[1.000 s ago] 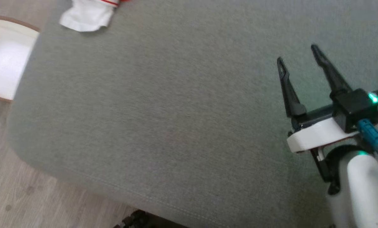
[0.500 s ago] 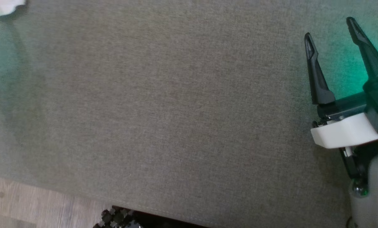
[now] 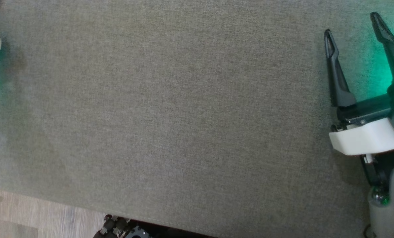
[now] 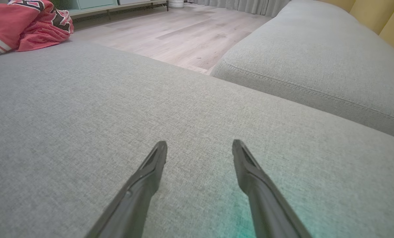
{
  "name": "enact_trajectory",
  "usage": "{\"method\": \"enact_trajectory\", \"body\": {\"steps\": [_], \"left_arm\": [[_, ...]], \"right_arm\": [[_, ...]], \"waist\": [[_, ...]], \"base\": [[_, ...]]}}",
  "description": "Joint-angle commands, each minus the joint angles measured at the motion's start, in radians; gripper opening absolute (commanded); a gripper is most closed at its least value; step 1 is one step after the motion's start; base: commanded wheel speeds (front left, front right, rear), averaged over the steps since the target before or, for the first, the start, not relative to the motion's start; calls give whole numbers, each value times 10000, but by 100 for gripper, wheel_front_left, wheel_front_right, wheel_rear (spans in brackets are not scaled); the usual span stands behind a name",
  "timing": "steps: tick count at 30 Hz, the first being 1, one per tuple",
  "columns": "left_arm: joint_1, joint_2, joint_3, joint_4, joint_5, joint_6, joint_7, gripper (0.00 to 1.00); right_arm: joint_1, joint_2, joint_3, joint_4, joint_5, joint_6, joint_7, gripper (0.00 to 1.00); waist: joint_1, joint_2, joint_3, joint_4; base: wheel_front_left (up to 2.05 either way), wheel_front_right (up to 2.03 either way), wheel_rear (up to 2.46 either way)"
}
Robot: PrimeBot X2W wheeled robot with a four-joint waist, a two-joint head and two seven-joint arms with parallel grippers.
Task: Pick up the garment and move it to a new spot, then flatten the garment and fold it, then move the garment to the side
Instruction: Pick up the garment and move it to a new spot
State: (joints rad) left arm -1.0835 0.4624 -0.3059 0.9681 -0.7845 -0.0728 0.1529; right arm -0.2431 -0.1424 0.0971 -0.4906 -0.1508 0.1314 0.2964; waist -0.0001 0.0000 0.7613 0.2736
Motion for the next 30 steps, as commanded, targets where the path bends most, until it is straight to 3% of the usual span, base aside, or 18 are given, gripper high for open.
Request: {"method": "enact_trajectory", "body": {"steps": [1,11,19,30], "left_arm": [[-57,551,78,106,23,-71,66,0],[-756,1105,-127,441,317,-382,-820,0],[-1487,1473,-589,-775,543,-539,-919,0],[-1959,613,-1477,-3448,1150,25,-434,0]], "right_arm": [[-81,86,247,-389,-22,-7,-39,100],[-284,467,-80,443,236,-7,-920,100],[-114,827,-675,1788,639,-7,-1877,100],[832,918,-1368,3978,1880,-7,-3114,100]], "waist": [[1,0,-32,-15],[1,0,-1097,-378],[1,0,-2896,-877],[1,0,-5465,-1784]], "base": [[0,0,0],[0,0,0],[0,0,0],[0,0,0]]}}
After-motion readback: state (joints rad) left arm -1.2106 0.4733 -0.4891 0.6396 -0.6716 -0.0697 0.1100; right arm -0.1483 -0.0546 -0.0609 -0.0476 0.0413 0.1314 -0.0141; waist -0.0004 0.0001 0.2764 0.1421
